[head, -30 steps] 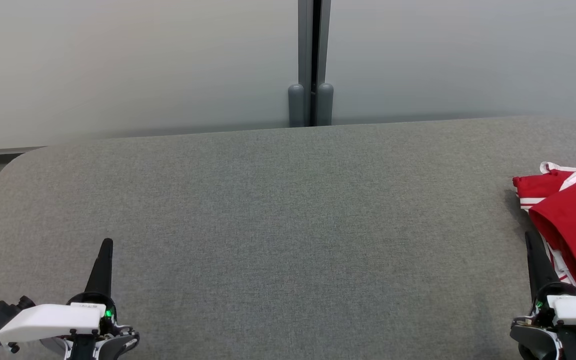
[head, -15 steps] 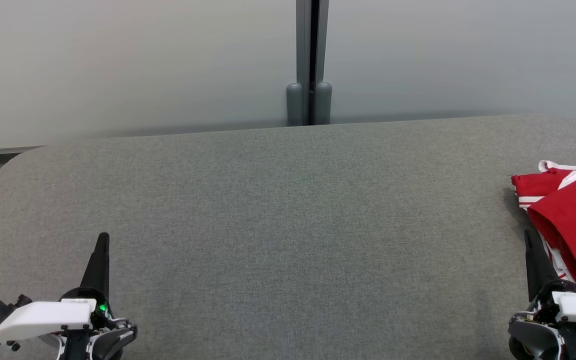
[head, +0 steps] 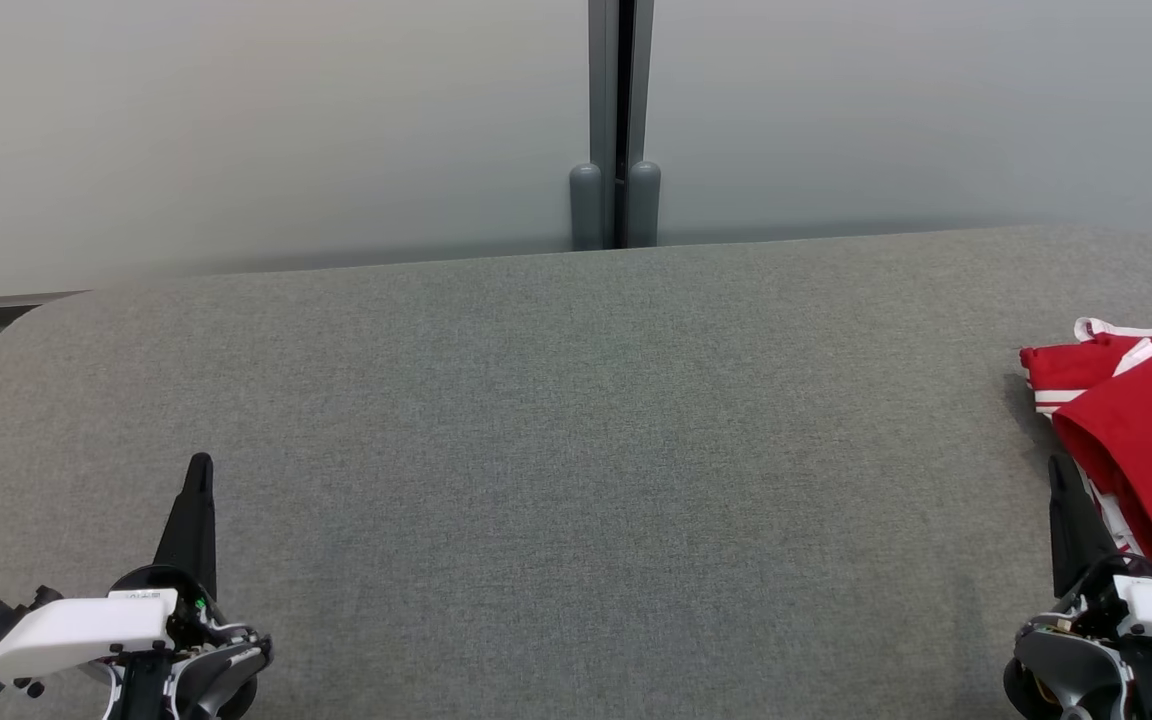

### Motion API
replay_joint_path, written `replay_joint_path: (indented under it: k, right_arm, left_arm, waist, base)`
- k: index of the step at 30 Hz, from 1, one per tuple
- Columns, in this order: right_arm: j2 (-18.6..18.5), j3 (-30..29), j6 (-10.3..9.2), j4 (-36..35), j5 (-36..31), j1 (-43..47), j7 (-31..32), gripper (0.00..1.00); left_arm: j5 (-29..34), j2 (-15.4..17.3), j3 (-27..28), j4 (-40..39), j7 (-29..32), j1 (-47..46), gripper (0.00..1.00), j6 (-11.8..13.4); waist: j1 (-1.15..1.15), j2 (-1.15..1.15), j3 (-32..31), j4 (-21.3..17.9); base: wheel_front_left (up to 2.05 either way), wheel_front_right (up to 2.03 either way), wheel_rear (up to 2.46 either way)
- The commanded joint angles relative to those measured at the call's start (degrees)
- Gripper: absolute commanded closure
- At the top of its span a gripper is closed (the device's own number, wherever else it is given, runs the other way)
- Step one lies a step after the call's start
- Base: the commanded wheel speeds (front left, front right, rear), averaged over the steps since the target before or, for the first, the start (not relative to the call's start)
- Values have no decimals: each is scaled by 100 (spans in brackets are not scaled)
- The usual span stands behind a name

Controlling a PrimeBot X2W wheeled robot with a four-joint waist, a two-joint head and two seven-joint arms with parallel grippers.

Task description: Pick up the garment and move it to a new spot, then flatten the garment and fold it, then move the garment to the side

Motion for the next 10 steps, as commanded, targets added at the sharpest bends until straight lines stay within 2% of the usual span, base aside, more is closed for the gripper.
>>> replay_joint_path:
  k: [1, 10]
  right_arm:
    - [-8, -4, 0, 10, 43, -64, 29, 100]
    - [-4, -8, 0, 10, 22, -63, 35, 100]
  left_arm:
    - [-30, 21, 26, 12, 0, -84, 100, -29]
    - [-11, 15, 39, 11, 14, -79, 100, -29]
  waist:
    - [0, 0, 0, 0]
    - [0, 0, 0, 0]
  base:
    - [0, 0, 0]
    - [0, 0, 0]
